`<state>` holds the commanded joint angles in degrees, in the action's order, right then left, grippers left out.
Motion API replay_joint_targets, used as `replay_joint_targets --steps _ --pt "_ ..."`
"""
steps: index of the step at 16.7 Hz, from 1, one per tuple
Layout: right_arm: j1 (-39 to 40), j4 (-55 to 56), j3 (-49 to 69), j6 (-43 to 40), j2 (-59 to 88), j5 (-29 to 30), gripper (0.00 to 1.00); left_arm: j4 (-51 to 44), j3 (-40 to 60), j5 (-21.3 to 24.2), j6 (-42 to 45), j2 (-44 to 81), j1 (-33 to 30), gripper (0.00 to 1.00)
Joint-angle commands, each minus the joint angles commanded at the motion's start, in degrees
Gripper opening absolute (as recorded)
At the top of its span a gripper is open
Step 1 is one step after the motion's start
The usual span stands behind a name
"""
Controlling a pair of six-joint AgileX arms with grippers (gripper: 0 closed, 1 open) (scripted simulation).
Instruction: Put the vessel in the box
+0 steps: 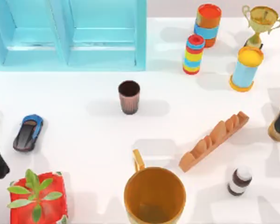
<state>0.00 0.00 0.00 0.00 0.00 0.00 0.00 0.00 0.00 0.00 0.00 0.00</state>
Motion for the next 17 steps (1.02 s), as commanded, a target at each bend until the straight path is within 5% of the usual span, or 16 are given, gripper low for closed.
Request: replay_joint_targets --steps 8,17 --pt "5.2 -6.3 10.1 2.7 9.9 -1.1 1.0 0.0 0.0 0.0 0.0 0.0 0.0 1.0" --pt "21.3 -35.9 46.2 11.9 54.8 -1.3 1.0 0.0 0.0 0.0 0.0 0.0 0.0 1.0"
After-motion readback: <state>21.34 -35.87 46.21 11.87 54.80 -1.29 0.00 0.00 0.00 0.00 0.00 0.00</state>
